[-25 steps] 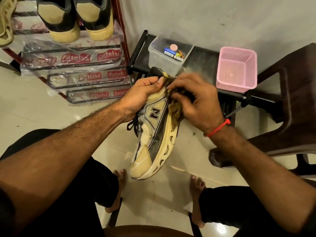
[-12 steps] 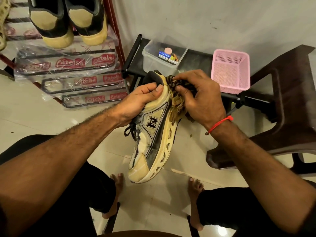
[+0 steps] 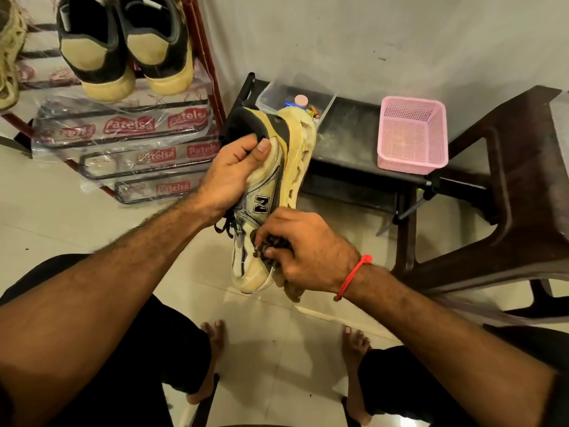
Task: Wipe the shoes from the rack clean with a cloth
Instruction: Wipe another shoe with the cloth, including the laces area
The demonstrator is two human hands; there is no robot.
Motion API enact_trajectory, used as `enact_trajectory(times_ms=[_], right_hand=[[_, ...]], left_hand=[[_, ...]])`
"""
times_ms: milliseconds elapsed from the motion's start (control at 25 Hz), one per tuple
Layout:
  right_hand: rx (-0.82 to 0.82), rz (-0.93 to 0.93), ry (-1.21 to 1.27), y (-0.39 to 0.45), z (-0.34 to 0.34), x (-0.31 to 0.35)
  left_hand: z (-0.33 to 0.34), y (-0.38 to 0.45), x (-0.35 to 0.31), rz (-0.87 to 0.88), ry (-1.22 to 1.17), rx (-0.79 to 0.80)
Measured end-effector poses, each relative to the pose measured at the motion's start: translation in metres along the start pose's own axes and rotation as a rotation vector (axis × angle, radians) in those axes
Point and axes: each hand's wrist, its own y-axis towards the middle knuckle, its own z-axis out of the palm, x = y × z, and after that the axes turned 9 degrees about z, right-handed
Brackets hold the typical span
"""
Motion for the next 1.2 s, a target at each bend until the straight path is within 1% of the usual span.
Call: enact_trajectory(times_ms=[40, 120, 240, 280, 360, 400, 440, 520, 560, 600, 640, 680, 720, 800, 840, 880, 960, 1000, 1040, 1080, 1120, 1160, 1200], right_hand=[[0.028, 0.009, -0.024, 0.001, -0.002, -0.003], [-0.021, 0.065, -0.039, 0.005, -0.010, -0.007], [-0.253, 0.192, 0.018, 0.010, -0.025, -0.012], [-0.293, 0.264, 0.074, 0.011, -0.031, -0.015], [-0.262, 0.411, 0.251, 0.010, -0.041, -0.017], [-0.243, 0.451, 0.358, 0.010, -0.043, -0.016], [-0.248, 0.469, 0.460, 0.010, -0.042, -0.016], [-0.324, 0.476, 0.617, 0.011, -0.040, -0.016], [-0.369, 0.481, 0.665, 0.011, -0.039, -0.018], [-0.411, 0.494, 0.690, 0.012, -0.040, -0.020], [-0.449, 0.510, 0.697, 0.012, -0.042, -0.022], [-0.481, 0.520, 0.695, 0.013, -0.045, -0.024], [-0.506, 0.523, 0.697, 0.012, -0.047, -0.025], [-0.544, 0.524, 0.726, 0.012, -0.048, -0.024], [-0.551, 0.534, 0.748, 0.012, -0.046, -0.022], [-0.546, 0.537, 0.781, 0.012, -0.045, -0.020], [-0.480, 0.520, 0.835, 0.011, -0.044, -0.016], [-0.424, 0.491, 0.798, 0.009, -0.045, -0.013], [-0.375, 0.437, 0.665, 0.008, -0.047, -0.012], [-0.348, 0.347, 0.451, 0.007, -0.047, -0.012], [-0.334, 0.234, 0.227, 0.008, -0.047, -0.012], [-0.339, 0.126, 0.055, 0.009, -0.044, -0.011], [-0.361, 0.055, -0.051, 0.012, -0.041, -0.012]], left_hand=[[-0.001, 0.001, 0.002, -0.012, 0.041, -0.029], [-0.004, 0.005, 0.005, -0.056, 0.116, -0.161], [-0.011, 0.010, -0.003, -0.126, 0.078, -0.380], [-0.015, 0.012, -0.007, -0.145, 0.056, -0.444], [-0.021, 0.017, -0.010, -0.205, -0.024, -0.548], [-0.022, 0.018, -0.011, -0.260, -0.092, -0.585], [-0.023, 0.019, -0.010, -0.337, -0.174, -0.610], [-0.021, 0.018, -0.012, -0.507, -0.315, -0.615], [-0.020, 0.016, -0.014, -0.567, -0.337, -0.593], [-0.018, 0.014, -0.015, -0.594, -0.341, -0.559], [-0.018, 0.012, -0.016, -0.590, -0.293, -0.495], [-0.018, 0.009, -0.017, -0.561, -0.183, -0.390], [-0.018, 0.007, -0.017, -0.505, 0.003, -0.262], [-0.014, 0.004, -0.016, -0.326, 0.338, -0.051], [-0.011, 0.003, -0.016, -0.226, 0.419, -0.012], [-0.008, 0.002, -0.017, -0.134, 0.484, -0.018], [-0.008, 0.004, -0.016, 0.022, 0.631, -0.083], [-0.009, 0.005, -0.016, 0.072, 0.715, -0.108], [-0.008, 0.005, -0.018, 0.103, 0.779, -0.130], [-0.009, 0.005, -0.019, 0.121, 0.828, -0.140], [-0.008, 0.003, -0.019, 0.134, 0.867, -0.129], [-0.006, 0.001, -0.019, 0.145, 0.910, -0.099], [-0.003, 0.000, -0.018, 0.153, 0.944, -0.056]])
